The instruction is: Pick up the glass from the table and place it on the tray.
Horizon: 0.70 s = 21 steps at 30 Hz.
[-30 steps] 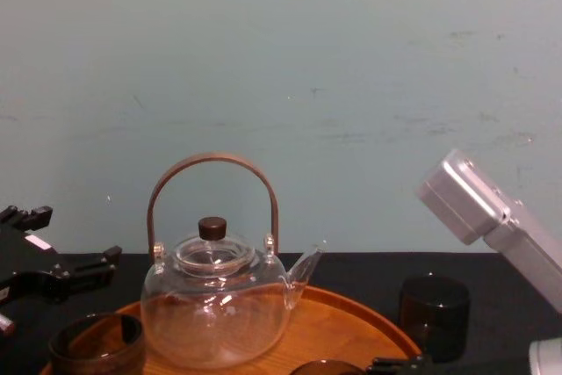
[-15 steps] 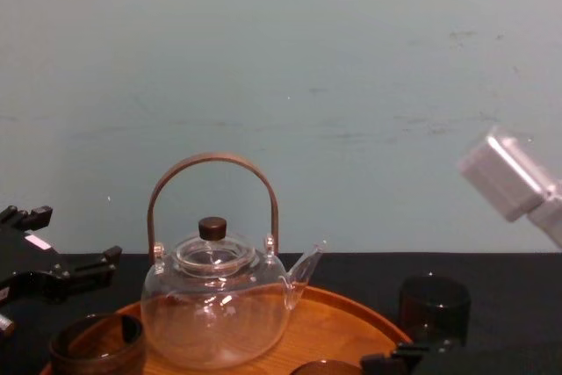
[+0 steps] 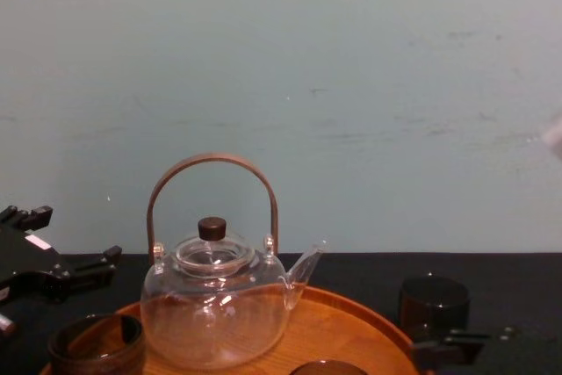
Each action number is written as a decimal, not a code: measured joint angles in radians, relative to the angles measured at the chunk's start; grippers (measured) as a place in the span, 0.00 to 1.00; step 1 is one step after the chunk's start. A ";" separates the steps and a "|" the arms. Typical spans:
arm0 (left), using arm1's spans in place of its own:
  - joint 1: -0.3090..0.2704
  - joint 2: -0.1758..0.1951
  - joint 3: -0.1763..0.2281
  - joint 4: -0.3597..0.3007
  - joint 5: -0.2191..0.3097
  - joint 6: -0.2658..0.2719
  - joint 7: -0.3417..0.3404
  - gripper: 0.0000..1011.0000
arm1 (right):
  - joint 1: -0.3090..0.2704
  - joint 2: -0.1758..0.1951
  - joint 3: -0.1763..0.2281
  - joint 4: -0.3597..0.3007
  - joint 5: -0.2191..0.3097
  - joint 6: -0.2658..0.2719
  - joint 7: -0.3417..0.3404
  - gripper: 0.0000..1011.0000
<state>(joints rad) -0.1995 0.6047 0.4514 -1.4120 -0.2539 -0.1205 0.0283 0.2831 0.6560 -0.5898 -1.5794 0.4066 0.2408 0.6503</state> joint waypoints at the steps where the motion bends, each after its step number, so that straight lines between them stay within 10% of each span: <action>1: 0.000 0.000 0.000 0.000 0.000 0.000 0.000 0.99 | 0.000 0.000 0.000 0.000 0.000 0.000 0.000 0.99; 10: 0.000 0.000 0.000 0.000 0.000 0.000 0.000 0.99 | -0.063 0.071 0.068 -0.048 0.052 -0.018 -0.031 0.99; 21: 0.000 0.000 0.000 0.000 0.000 0.000 0.000 0.99 | -0.097 0.069 0.151 -0.032 0.093 0.030 -0.142 0.99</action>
<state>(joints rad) -0.1995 0.6047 0.4514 -1.4120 -0.2539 -0.1205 0.0283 0.1864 0.7252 -0.4391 -1.6119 0.4996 0.2711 0.5087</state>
